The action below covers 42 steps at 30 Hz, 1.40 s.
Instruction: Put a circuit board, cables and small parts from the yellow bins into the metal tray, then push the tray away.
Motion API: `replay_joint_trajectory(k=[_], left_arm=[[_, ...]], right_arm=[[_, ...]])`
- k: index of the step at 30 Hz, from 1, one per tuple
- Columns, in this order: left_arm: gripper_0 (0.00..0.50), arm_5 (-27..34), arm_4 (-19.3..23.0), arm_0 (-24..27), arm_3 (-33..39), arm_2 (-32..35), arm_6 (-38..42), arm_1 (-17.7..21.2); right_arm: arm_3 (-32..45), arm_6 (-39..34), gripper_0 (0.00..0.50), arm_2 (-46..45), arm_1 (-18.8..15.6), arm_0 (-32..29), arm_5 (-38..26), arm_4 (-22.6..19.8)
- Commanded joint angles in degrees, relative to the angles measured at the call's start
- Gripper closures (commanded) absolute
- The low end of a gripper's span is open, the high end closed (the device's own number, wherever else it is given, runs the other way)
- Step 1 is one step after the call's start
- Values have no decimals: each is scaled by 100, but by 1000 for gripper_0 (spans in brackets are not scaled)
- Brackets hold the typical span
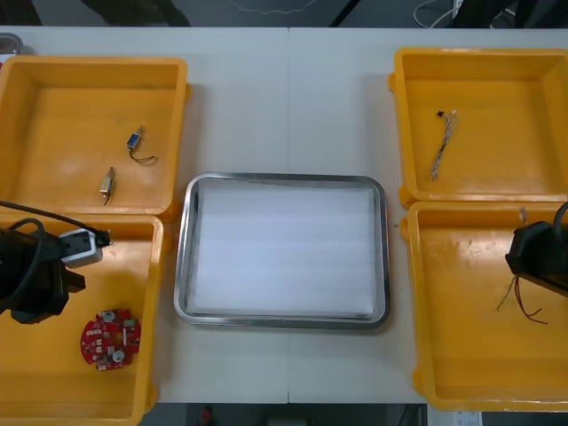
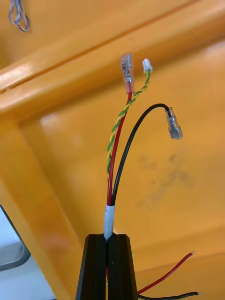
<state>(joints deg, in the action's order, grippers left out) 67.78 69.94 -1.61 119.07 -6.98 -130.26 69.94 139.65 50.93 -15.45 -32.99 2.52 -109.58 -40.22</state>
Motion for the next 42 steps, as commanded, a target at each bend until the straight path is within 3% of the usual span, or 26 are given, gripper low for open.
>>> replay_joint_trajectory(k=[1, 3, 4, 5, 6, 14, 29, 35, 42], left_arm=[[497, 113, 125, 73, 116, 197, 255, -60], [493, 113, 142, 82, 116, 197, 291, -60], [351, 113, 160, 82, 116, 197, 317, -60], [106, 113, 186, 82, 116, 197, 335, -60], [0, 113, 195, 82, 116, 197, 343, -60], [0, 130, 327, -24, 239, 188, 352, -51], [0, -292, 81, -296, 389, -190, 282, -16], [0, -511, -104, -296, 389, -524, 291, -16], [0, -766, -631, -226, 354, -937, 378, -24]], right_arm=[[168, 637, 500, -354, -595, 143, -42, -426], [168, 822, 500, -371, -762, 170, -42, -575], [168, 945, 500, -371, -858, 187, -42, -681], [168, 1041, 500, -380, -955, 205, -42, -786], [168, 1094, 500, -380, -1008, 214, -42, -830], [168, 1938, 500, -433, -1491, 433, -42, -1436], [168, 3256, 500, -380, -1720, 618, -42, -2087], [168, 3309, 500, -187, -1887, 680, -42, -2157], [168, 3309, 500, 112, -1983, 803, -42, -2034]])
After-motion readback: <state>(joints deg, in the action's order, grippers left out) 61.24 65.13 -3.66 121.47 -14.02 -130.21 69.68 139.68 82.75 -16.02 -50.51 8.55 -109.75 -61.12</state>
